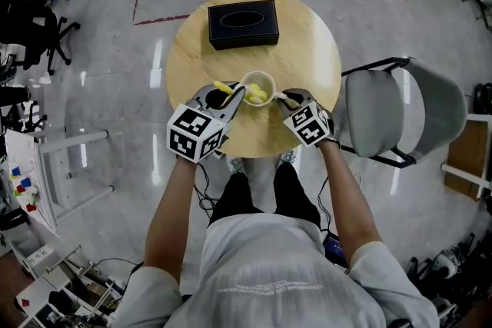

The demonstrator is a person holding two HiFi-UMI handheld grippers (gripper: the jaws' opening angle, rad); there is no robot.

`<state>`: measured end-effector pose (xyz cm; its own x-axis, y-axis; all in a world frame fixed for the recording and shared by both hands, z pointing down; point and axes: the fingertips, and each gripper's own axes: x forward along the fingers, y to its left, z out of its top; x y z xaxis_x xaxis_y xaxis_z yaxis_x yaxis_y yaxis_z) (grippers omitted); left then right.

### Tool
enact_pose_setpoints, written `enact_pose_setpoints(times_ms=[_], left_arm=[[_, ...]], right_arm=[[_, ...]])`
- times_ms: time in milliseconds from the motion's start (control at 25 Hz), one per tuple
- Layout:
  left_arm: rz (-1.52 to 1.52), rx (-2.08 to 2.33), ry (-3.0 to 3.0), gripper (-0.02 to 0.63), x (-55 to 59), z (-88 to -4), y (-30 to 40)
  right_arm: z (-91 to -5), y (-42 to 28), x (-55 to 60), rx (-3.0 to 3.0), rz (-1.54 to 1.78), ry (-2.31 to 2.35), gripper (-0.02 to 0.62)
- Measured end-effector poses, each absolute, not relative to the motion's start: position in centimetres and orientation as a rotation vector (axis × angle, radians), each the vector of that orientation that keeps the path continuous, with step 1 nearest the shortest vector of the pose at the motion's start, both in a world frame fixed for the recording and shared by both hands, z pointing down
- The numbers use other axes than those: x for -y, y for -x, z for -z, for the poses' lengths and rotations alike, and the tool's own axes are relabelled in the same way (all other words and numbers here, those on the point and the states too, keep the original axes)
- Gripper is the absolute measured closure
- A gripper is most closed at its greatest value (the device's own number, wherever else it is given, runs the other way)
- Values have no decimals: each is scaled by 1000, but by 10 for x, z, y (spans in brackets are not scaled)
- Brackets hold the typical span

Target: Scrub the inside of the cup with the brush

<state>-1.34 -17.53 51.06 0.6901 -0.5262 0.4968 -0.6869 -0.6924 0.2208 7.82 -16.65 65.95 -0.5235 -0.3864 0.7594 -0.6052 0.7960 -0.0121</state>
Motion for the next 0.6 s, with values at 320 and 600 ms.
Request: enact_pose_setpoints(times_ms=[320,600], left_arm=[[-553,1001,-2405,555,177,-508,20],[-700,998,-2390,555,174,-531,19]], right_arm=[[-660,-79,167,2194,-342,-726,499],[-658,-78,168,2196,-350,-735,499]])
